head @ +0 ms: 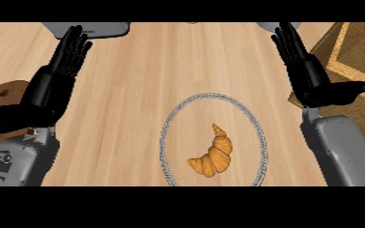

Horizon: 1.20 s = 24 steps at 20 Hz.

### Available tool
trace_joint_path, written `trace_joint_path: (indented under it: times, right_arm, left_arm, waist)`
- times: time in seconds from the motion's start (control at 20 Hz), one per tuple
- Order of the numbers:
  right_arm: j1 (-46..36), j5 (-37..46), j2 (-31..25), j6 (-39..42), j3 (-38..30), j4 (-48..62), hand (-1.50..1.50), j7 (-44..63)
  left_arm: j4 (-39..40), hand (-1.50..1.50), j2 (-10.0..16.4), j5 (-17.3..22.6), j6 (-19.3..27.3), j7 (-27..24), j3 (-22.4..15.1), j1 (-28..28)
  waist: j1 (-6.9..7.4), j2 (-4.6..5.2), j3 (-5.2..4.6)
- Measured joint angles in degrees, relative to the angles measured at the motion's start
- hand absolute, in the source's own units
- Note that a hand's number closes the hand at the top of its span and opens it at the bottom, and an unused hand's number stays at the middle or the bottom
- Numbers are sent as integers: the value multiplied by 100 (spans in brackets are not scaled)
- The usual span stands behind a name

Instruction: Pick the croissant from the placemat and place it in the basket

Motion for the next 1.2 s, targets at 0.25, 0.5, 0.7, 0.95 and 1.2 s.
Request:
trace_joint_path:
  times: [0.25, 0.5, 0.7, 0.95, 1.2]
  right_arm:
    - [95, -24, 526, -606, -44, -227, 150, 36]
    - [-21, 654, 1175, -1286, 883, -325, -150, 158]
    - [-115, 1523, 1549, -2502, 1834, -162, -150, 686]
    - [-451, 2801, 1459, -3366, 2415, 414, -150, 2035]
    - [-929, 3914, 838, -3082, 2662, 707, -150, 3550]
  left_arm:
    - [614, 0, -96, -19, 161, 642, -135, 779]
    - [1323, 0, -211, 59, 226, 1240, -254, 1520]
    - [1331, 0, -267, 53, 248, 1215, -268, 1615]
    - [1307, 0, -231, 49, 329, 1324, -204, 1722]
    - [1249, 0, -205, 54, 397, 1290, -128, 1953]
  waist:
    - [104, -30, -252]
    - [273, -38, -332]
    - [311, -97, -329]
    - [192, -171, -347]
    - [-19, -281, -363]
